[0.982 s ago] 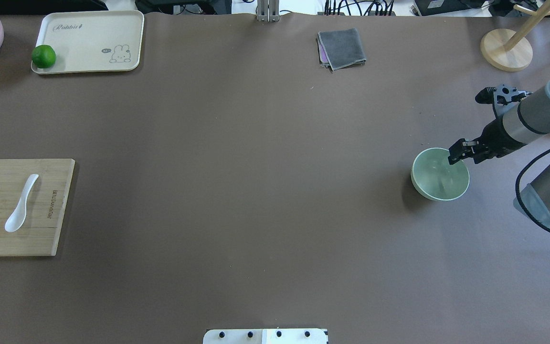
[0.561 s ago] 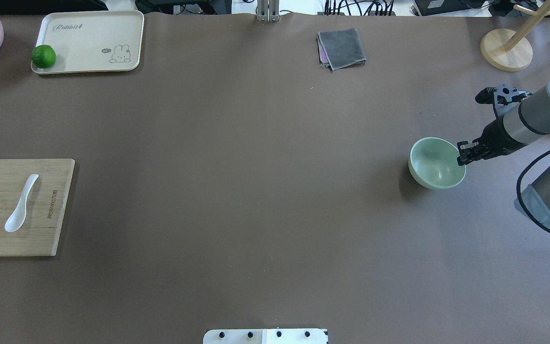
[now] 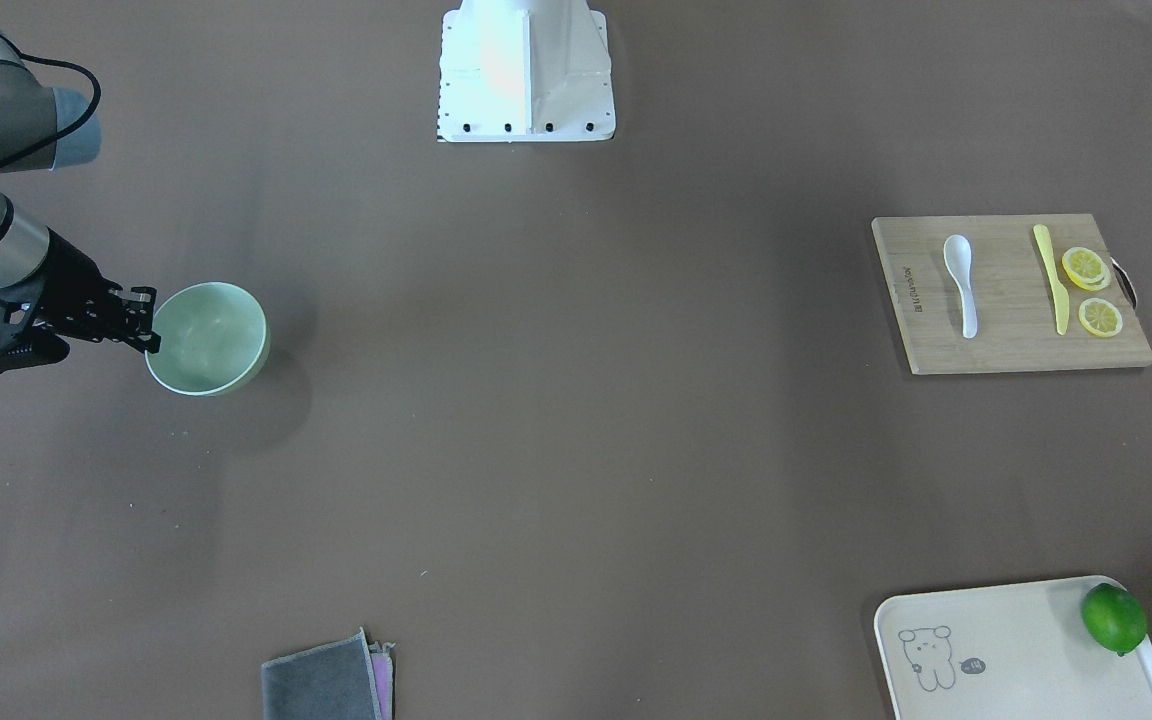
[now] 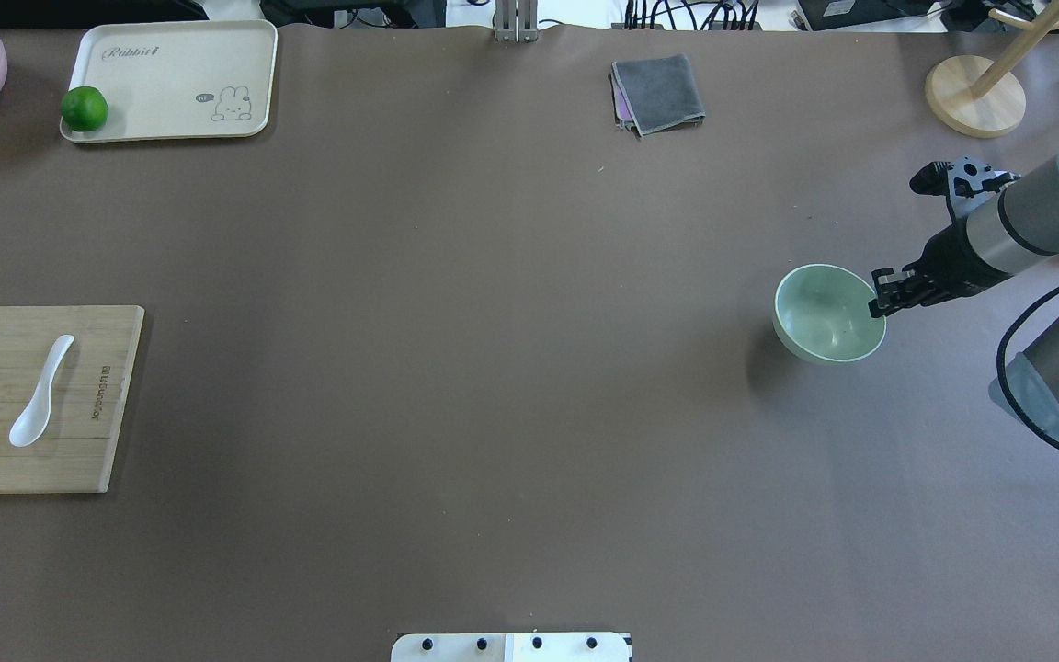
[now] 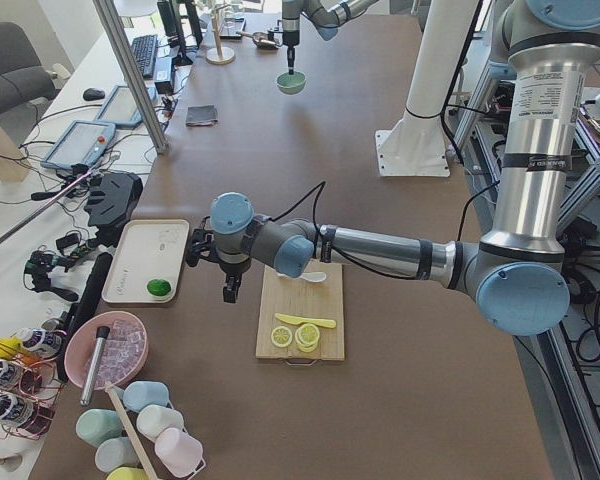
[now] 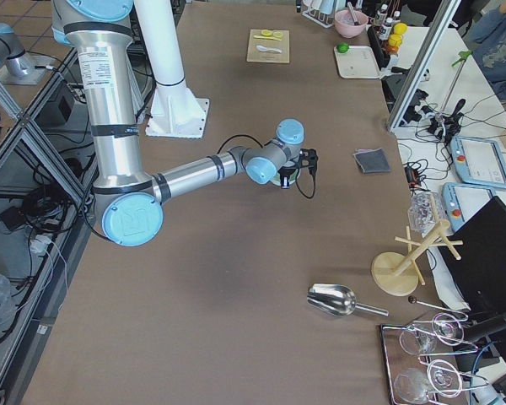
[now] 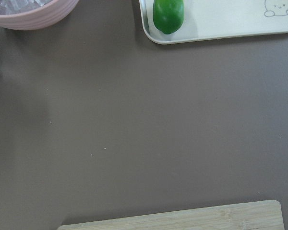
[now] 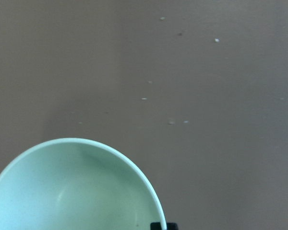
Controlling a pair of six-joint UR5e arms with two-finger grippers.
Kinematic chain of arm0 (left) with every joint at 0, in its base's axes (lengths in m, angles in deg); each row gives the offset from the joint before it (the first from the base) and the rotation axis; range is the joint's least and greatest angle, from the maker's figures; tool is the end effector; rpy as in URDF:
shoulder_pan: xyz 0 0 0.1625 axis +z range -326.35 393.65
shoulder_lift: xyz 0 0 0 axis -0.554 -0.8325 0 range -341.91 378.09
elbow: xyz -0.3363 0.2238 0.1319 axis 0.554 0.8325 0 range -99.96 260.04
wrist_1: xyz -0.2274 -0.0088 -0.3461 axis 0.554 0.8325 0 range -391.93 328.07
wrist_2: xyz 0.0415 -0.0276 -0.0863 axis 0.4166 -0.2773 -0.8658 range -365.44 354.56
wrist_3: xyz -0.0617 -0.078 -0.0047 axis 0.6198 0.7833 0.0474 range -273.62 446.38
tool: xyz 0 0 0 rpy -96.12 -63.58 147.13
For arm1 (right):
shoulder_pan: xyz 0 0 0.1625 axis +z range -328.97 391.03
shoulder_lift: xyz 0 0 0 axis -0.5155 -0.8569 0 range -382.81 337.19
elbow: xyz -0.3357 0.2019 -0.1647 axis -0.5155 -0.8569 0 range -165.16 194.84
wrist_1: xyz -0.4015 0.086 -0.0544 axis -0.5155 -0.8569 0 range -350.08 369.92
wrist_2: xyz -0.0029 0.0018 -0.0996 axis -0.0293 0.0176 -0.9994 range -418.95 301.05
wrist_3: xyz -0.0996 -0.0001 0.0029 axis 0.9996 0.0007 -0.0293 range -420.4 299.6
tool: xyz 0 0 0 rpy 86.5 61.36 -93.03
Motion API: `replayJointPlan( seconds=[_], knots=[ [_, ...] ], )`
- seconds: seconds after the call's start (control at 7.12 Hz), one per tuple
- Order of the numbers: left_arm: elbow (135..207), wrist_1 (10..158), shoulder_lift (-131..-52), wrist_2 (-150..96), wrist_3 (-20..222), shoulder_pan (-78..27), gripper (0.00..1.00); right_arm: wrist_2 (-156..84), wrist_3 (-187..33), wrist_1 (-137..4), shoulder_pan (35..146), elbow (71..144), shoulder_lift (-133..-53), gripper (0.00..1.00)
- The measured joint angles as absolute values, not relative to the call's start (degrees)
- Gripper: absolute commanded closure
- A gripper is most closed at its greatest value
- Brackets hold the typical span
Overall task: Place spoon in bowl
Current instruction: 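Grip the bowl rim with the right gripper and drag it toward the table center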
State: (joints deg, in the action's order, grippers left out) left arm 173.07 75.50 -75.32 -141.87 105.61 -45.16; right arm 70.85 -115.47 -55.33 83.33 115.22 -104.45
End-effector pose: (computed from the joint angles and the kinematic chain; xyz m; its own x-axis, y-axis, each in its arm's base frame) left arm 0.0437 -0.5355 0.5651 0.6431 0.1022 -0.7589 0.0364 0.9859 0.1636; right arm -0.2863 -0.4841 0.4439 0.5577 0.0022 0.8300 -0.0236 0.9996 0.0132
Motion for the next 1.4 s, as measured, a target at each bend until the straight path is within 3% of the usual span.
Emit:
replayJointPlan(
  seconds=[0.7, 1.4],
  knots=[
    [173.34, 86.19, -73.92, -136.21, 120.98, -29.14, 0.11, 57.26, -140.75, -55.62, 64.86, 117.25, -91.41, 1.0],
    [173.6, 88.35, -72.22, -133.74, 122.02, -22.06, 0.24, 50.61, -142.4, -60.4, 58.41, 114.36, -84.33, 1.0]
  ],
)
